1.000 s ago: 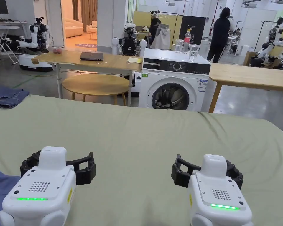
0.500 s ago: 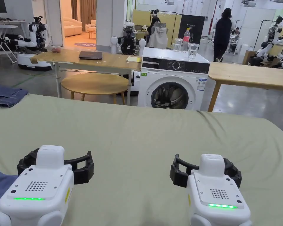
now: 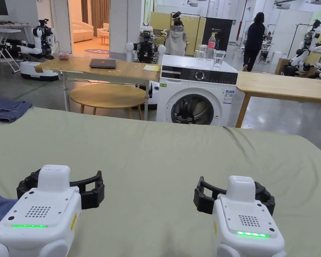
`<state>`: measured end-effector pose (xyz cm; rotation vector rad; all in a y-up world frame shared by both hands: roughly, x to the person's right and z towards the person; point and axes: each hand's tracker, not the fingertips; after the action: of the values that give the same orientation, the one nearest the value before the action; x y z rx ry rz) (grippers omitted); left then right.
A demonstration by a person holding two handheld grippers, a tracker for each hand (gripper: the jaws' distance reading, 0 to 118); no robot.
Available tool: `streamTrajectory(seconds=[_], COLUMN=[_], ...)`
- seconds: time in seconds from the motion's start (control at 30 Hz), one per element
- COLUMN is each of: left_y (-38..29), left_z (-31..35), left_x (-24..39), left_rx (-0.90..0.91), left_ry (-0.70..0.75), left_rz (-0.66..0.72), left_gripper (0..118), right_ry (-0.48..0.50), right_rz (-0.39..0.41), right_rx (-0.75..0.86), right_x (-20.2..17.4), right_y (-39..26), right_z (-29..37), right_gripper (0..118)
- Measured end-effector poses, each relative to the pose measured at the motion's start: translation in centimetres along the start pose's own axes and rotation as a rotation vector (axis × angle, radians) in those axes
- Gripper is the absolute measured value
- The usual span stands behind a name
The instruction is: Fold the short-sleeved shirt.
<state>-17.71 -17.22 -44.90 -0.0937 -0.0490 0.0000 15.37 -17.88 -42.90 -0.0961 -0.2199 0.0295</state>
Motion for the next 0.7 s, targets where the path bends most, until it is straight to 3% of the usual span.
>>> streamTrajectory(seconds=[0.7], left_y=[0.47], left_z=[0.46], left_x=[-0.32], left_rx=[0.010], left_ry=[0.020], left_rz=[0.001], left_gripper=[117], right_ry=[-0.014], right_rz=[-0.036], right_rx=[-0.033], right_x=[-0.06], right_y=[0.20], right_z=[0.26], right_gripper=[118])
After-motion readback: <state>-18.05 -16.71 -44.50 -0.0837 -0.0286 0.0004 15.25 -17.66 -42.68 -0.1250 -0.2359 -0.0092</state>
